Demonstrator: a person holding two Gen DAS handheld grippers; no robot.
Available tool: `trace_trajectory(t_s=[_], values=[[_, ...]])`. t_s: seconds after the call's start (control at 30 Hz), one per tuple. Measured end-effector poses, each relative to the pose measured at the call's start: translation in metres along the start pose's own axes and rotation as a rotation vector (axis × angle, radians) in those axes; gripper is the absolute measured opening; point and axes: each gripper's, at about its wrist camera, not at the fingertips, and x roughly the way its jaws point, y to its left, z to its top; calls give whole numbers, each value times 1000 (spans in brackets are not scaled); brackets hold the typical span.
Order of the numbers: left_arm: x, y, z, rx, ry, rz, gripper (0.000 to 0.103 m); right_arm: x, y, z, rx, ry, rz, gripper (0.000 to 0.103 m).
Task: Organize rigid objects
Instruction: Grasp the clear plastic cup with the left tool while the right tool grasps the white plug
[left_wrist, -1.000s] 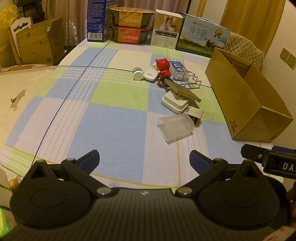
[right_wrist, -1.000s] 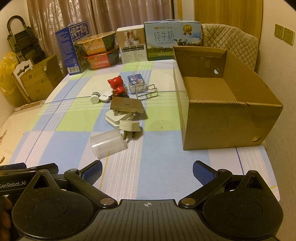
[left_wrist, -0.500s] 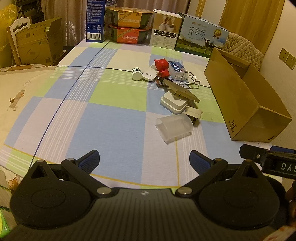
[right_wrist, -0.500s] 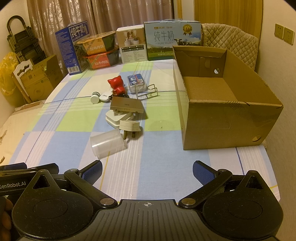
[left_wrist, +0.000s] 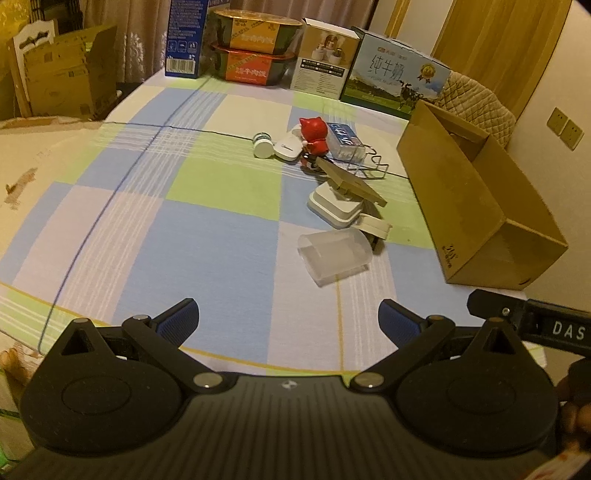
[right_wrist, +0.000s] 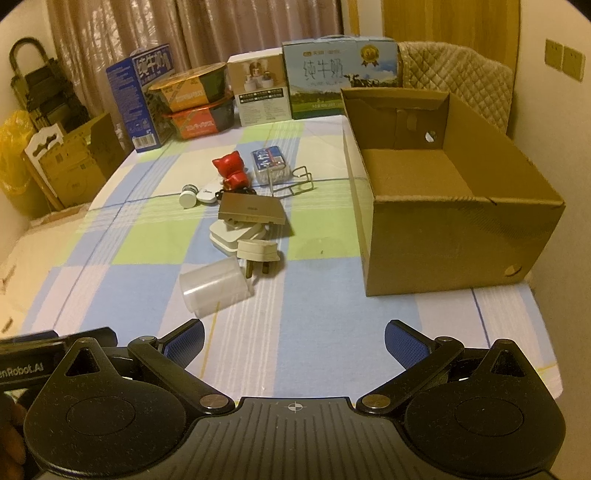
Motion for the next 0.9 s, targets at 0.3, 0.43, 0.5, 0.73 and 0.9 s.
trace_trajectory(t_s=[0.3,0.43,0.5,0.73,0.9], values=[[-6,2,14,70,19,-84,102,-18,-6,13,35,-36,4,101],[1,5,35,187,25,-105,102,-24,-2,23,18,-69,14,101],[10,5,46,262,27,-107,102,-19,-1,27,25,-71,18,101],[59,-4,64,546,91,-277,94,15,2,25,24,-47,25,101],[107,-17,64,754,145,-301,88,46,-4,21,49,-21,37,101]])
